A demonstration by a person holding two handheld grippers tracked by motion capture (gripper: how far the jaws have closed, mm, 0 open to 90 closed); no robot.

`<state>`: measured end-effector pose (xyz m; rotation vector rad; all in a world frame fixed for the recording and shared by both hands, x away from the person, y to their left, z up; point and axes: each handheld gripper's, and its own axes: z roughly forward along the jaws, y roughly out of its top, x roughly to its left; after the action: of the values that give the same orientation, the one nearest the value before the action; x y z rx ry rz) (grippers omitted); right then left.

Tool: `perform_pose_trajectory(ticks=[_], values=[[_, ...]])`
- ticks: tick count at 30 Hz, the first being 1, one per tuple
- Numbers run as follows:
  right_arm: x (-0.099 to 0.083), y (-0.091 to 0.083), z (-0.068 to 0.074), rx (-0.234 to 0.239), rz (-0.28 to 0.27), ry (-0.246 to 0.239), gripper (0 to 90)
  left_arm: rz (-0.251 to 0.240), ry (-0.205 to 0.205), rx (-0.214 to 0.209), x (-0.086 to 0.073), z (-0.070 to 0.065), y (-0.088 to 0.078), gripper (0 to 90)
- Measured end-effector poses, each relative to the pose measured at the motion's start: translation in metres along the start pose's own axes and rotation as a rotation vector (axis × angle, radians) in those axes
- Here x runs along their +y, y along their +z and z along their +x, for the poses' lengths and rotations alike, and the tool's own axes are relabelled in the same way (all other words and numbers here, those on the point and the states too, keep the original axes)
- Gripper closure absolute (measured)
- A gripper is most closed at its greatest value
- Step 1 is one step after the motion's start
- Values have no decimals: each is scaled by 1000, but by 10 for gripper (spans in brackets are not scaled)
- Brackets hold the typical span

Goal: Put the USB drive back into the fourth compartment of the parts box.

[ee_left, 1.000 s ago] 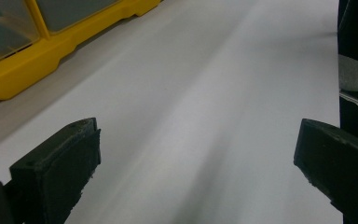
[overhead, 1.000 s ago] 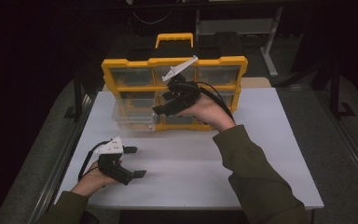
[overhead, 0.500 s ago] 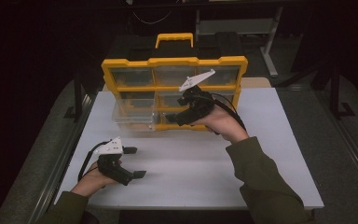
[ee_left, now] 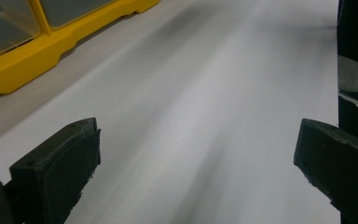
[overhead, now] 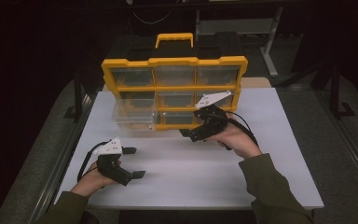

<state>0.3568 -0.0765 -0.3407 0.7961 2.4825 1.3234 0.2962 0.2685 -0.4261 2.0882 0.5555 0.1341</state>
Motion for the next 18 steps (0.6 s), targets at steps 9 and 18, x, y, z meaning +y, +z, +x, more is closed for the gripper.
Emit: perform_pose_trajectory(ticks=[9,18], values=[[-32,-2,0,-39,-2,19,14,2,-1,1,0,0,0,0],[-62,-7,-1,-68,-22,47,4,2,-3,3,-2,0,-1,0]])
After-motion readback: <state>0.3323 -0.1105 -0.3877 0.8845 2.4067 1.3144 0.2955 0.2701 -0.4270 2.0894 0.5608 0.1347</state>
